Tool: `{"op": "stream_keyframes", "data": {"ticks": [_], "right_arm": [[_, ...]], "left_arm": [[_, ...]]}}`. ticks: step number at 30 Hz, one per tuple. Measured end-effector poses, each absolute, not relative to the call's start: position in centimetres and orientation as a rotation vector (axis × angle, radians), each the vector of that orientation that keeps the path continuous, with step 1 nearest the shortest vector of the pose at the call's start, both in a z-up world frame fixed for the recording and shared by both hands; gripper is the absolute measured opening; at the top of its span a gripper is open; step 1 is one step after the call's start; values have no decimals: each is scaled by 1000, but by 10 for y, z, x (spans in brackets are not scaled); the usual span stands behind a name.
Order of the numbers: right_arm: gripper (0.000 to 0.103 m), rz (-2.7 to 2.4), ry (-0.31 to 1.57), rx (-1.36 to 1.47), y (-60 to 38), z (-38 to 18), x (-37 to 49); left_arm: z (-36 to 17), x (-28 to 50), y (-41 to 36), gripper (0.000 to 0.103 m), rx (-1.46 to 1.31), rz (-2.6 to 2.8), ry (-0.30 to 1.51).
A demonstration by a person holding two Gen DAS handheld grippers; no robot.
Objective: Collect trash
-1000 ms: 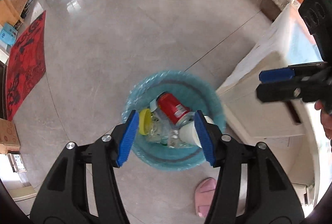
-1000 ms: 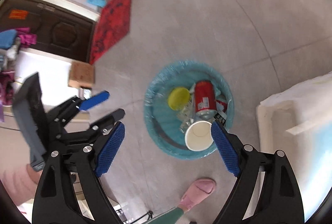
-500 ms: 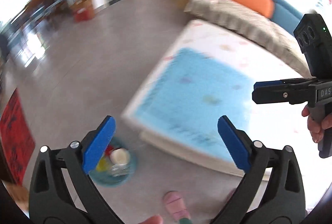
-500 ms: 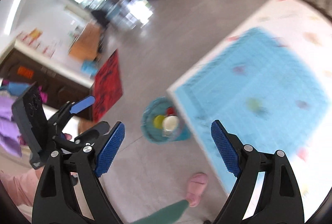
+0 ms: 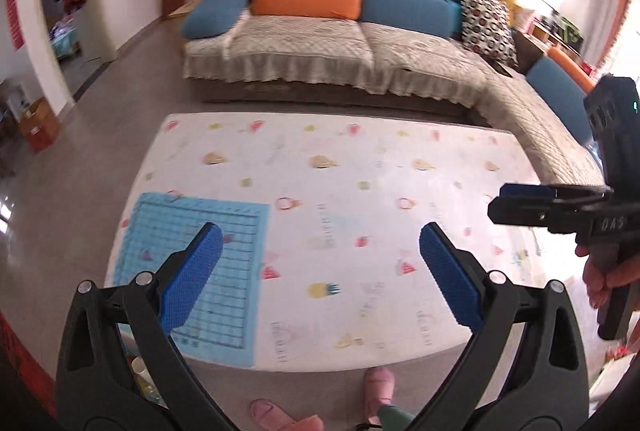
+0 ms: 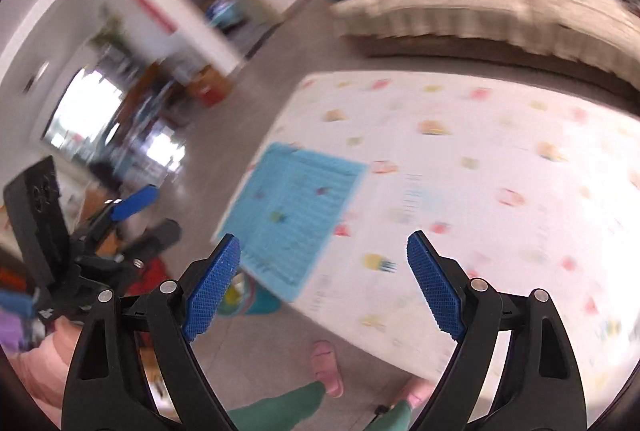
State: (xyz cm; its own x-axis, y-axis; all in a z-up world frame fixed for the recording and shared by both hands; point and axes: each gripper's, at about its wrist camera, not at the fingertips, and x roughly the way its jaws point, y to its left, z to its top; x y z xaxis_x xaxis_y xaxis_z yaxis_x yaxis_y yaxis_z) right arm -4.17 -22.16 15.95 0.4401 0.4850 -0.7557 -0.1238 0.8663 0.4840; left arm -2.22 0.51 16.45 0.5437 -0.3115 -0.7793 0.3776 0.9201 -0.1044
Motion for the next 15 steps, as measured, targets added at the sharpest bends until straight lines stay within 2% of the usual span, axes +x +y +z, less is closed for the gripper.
{"op": "stream_keyframes", "data": {"ticks": [8, 15], "right_arm": [[85, 92, 1082, 529, -314, 115, -92], [85, -18, 1106, 542, -345, 98, -110]], "left_arm": [[148, -31, -93, 96, 183, -487, 973], [141, -40, -131, 96, 199, -498, 1019]]}}
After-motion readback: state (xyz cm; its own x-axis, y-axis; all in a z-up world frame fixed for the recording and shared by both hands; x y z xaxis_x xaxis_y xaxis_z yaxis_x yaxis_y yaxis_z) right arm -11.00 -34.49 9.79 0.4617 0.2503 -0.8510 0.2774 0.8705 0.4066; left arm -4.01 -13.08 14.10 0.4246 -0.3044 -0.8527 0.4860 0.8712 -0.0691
